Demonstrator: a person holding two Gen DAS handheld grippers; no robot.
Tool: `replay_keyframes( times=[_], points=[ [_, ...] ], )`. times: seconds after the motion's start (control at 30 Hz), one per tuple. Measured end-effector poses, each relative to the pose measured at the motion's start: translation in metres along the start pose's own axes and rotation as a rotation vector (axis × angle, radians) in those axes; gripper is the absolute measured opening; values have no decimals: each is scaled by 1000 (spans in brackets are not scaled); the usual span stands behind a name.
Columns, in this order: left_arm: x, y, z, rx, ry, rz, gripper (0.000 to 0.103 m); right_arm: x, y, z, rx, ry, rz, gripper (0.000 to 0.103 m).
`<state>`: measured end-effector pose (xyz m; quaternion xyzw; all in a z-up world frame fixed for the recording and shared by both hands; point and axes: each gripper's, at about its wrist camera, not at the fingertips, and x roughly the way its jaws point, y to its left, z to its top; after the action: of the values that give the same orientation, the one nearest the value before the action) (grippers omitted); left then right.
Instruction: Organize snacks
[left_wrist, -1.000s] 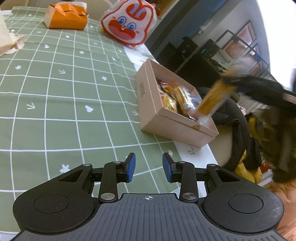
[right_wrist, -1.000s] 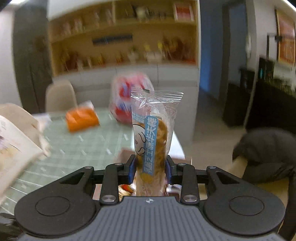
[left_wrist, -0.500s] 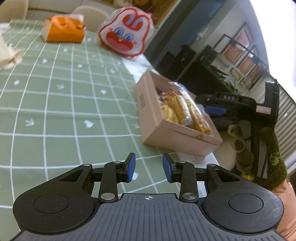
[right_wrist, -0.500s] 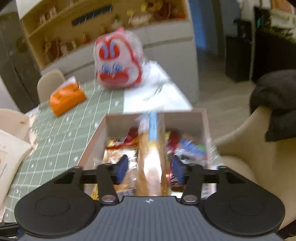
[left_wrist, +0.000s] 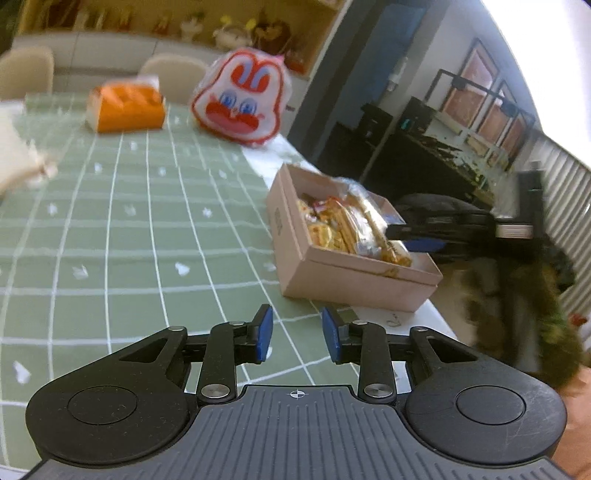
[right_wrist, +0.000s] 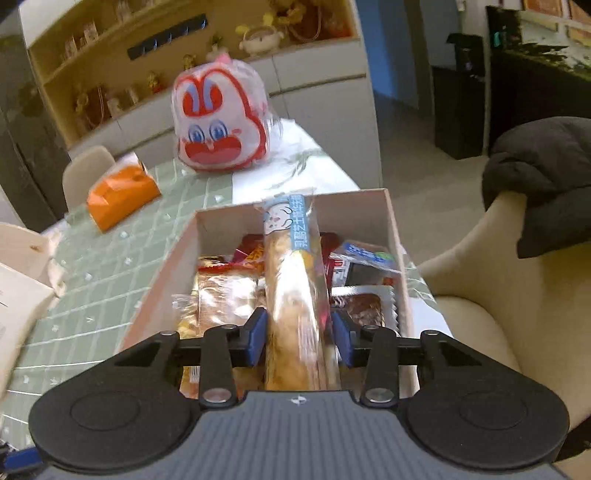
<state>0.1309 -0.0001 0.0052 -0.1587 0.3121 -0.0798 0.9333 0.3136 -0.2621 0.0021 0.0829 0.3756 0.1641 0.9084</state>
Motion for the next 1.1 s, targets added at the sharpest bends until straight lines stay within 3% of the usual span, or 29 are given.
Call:
replay_keyframes(
  times=[0.07, 0.13, 0.23, 0.4, 0.8, 1.1],
  points=[
    [-4, -13, 0, 35, -8, -17, 24, -32, -1, -10, 12, -51, 0, 51],
    [-7, -30, 0, 76, -10, -37, 22, -72, 1, -25, 8, -108, -3, 74],
    [-10, -56, -7, 137, -35, -30, 19, -123, 10, -54, -31, -174, -25, 81],
    [-25, -93, -25, 237, -106, 139, 19, -167, 28, -99, -121, -176, -15, 82],
    [-36, -115, -42, 221, -61, 59, 19, -177, 25, -131, -122, -118, -70, 82],
    [-33, -117, -46, 224, -41, 71, 19, -178, 25, -136, -120, -105, -71, 82]
  ],
)
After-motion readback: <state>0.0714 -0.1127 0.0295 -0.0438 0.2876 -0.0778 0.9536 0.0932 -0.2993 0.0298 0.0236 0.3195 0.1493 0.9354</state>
